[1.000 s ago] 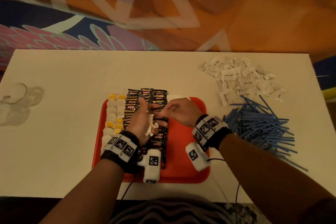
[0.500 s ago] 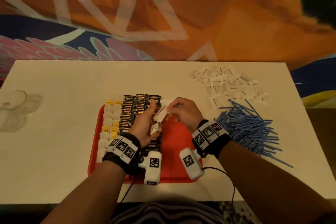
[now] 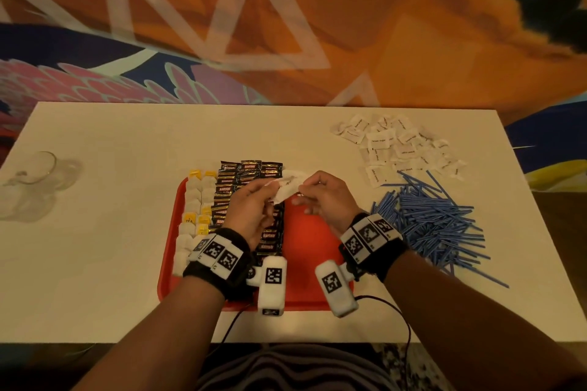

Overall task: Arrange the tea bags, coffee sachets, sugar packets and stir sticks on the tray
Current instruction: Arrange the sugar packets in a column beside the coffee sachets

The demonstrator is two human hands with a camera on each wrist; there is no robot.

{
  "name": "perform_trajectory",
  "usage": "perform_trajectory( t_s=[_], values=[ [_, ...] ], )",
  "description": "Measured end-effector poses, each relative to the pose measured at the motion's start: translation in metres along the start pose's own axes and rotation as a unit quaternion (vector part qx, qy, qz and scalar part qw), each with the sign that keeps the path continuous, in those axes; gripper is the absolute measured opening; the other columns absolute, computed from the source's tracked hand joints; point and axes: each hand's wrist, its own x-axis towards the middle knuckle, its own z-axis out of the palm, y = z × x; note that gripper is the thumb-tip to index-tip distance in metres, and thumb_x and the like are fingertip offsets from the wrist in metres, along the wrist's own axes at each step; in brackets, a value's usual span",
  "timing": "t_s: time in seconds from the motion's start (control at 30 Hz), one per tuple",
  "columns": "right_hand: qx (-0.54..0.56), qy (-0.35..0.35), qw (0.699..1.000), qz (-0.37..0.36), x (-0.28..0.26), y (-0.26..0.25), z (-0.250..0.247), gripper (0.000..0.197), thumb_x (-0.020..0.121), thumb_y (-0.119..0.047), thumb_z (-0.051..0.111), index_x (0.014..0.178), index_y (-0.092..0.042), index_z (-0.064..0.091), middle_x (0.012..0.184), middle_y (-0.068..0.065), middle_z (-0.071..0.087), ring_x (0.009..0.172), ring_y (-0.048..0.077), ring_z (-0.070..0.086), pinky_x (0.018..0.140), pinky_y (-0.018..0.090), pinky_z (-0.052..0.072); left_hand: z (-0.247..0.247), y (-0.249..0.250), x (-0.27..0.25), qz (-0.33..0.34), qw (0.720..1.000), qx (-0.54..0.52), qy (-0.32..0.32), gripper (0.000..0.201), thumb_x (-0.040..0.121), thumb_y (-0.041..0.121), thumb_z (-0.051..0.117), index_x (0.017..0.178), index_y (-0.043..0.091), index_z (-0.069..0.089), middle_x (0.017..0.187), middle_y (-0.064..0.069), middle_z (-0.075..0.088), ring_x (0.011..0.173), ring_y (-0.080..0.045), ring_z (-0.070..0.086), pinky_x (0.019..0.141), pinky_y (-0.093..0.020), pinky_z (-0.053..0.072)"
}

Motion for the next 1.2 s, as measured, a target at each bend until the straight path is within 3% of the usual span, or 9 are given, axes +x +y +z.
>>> perform_trajectory(
  t_s=[0.2, 0.3, 0.5, 0.57, 0.63, 0.8, 0.97, 1.1, 1.2],
  values=[
    [-0.096, -0.022, 0.994, -0.049, -0.004, 0.003, -0.003, 0.014, 0.081, -0.022, 0.078, 0.086, -0.021, 0.065, 0.089, 0.008, 0.073, 0.078, 0.012, 0.066, 0.06, 0.025, 0.05, 0.0, -0.001, -0.005, 0.084, 0.989, 0.12, -0.025, 0.009, 0.091, 0.008, 0.068, 0.097, 0.014, 0.072, 0.056, 0.006, 0.052, 0.044, -0.006, 0.04, 0.04, -0.02, 0.029],
    [-0.105, -0.004, 0.993, -0.053, -0.002, 0.003, -0.002, 0.009, 0.085, -0.022, 0.075, 0.079, -0.02, 0.068, 0.08, 0.001, 0.07, 0.074, 0.012, 0.064, 0.058, 0.025, 0.05, -0.001, -0.003, -0.007, 0.111, 0.981, 0.153, -0.032, 0.016, 0.09, 0.007, 0.07, 0.106, 0.007, 0.069, 0.051, 0.014, 0.055, 0.041, 0.001, 0.046, 0.042, -0.013, 0.034],
    [-0.065, 0.035, 0.997, 0.018, 0.0, 0.011, -0.002, 0.025, 0.096, -0.034, 0.059, 0.08, -0.016, 0.068, 0.081, 0.004, 0.066, 0.074, 0.017, 0.061, 0.054, 0.027, 0.05, 0.001, -0.006, -0.01, 0.165, 0.962, 0.216, -0.04, 0.023, 0.085, 0.004, 0.075, 0.107, 0.009, 0.069, 0.082, 0.002, 0.071, 0.065, 0.005, 0.065, 0.062, -0.011, 0.05],
    [-0.026, 0.014, 0.999, 0.043, -0.001, 0.014, -0.003, 0.022, 0.094, -0.034, 0.062, 0.088, -0.014, 0.07, 0.09, 0.009, 0.07, 0.08, 0.02, 0.064, 0.054, 0.027, 0.049, -0.001, -0.008, -0.007, 0.164, 0.962, 0.216, -0.032, 0.021, 0.085, 0.004, 0.075, 0.103, 0.012, 0.069, 0.085, 0.0, 0.072, 0.069, 0.001, 0.066, 0.065, -0.014, 0.053],
    [-0.023, -0.018, 0.999, 0.036, -0.002, 0.017, -0.004, 0.015, 0.09, -0.024, 0.068, 0.097, -0.01, 0.07, 0.097, 0.014, 0.072, 0.08, 0.019, 0.066, 0.053, 0.024, 0.047, -0.004, -0.01, -0.005, 0.157, 0.964, 0.215, -0.025, 0.021, 0.085, 0.006, 0.076, 0.101, 0.016, 0.069, 0.087, -0.002, 0.073, 0.073, -0.006, 0.068, 0.067, -0.018, 0.055],
    [-0.041, -0.028, 0.999, 0.013, -0.001, 0.025, -0.007, 0.022, 0.081, -0.005, 0.076, 0.101, -0.006, 0.069, 0.089, 0.011, 0.071, 0.07, 0.013, 0.063, 0.056, 0.022, 0.048, -0.006, -0.014, -0.002, 0.14, 0.972, 0.188, 0.001, 0.008, 0.092, 0.01, 0.068, 0.097, 0.015, 0.072, 0.067, 0.012, 0.064, 0.052, 0.004, 0.054, 0.052, -0.014, 0.043],
    [-0.066, -0.004, 0.997, 0.027, 0.007, 0.036, -0.007, 0.028, 0.077, -0.008, 0.08, 0.102, 0.0, 0.071, 0.078, 0.004, 0.071, 0.058, 0.003, 0.063, 0.051, 0.017, 0.047, -0.008, -0.02, 0.008, 0.126, 0.97, 0.209, 0.008, 0.012, 0.097, 0.018, 0.062, 0.088, 0.019, 0.069, 0.061, 0.005, 0.057, 0.052, -0.011, 0.048, 0.049, -0.027, 0.041],
    [-0.096, 0.007, 0.995, 0.02, 0.019, 0.042, -0.007, 0.027, 0.079, -0.012, 0.079, 0.102, 0.001, 0.071, 0.076, 0.004, 0.071, 0.059, 0.005, 0.064, 0.05, 0.015, 0.046, -0.012, -0.026, 0.018, 0.152, 0.943, 0.295, 0.033, 0.016, 0.1, 0.026, 0.057, 0.087, 0.023, 0.064, 0.066, 0.003, 0.061, 0.052, -0.009, 0.053, 0.05, -0.021, 0.04],
    [-0.182, 0.014, 0.983, 0.011, 0.031, 0.043, -0.013, 0.023, 0.083, -0.017, 0.075, 0.102, -0.003, 0.073, 0.075, -0.003, 0.069, 0.053, -0.005, 0.059, 0.051, 0.01, 0.043, -0.02, -0.029, 0.026, 0.135, 0.934, 0.323, 0.07, 0.022, 0.1, 0.034, 0.054, 0.09, 0.018, 0.063, 0.066, 0.001, 0.061, 0.057, -0.012, 0.054, 0.059, -0.028, 0.04]
  ],
)
